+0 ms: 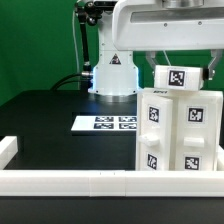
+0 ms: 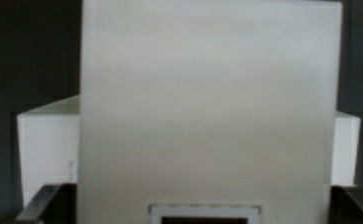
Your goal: Assemble cabinet
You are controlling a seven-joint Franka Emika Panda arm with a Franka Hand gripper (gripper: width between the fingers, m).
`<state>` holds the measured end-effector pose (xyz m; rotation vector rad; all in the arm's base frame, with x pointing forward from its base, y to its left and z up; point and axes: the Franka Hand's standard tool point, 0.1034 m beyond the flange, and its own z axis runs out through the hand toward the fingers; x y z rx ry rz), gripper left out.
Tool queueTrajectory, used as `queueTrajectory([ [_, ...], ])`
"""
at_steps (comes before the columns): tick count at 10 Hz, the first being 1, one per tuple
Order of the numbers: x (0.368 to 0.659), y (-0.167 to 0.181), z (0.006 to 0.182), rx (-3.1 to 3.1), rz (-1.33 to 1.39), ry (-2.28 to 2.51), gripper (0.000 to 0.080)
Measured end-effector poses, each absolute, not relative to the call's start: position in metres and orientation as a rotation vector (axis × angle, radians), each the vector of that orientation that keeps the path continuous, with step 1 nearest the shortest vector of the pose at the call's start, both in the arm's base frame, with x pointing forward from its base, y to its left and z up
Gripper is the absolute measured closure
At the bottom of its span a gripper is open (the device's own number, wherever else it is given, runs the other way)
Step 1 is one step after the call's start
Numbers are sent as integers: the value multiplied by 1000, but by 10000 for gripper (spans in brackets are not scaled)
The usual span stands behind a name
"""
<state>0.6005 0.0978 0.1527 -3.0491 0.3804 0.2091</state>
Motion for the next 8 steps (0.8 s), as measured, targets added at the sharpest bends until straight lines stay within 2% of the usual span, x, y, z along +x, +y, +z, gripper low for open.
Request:
queueTrajectory([
  [5, 601, 96, 152, -3037, 214, 453, 243],
  [8, 603, 99, 152, -2842, 219, 1052, 243],
])
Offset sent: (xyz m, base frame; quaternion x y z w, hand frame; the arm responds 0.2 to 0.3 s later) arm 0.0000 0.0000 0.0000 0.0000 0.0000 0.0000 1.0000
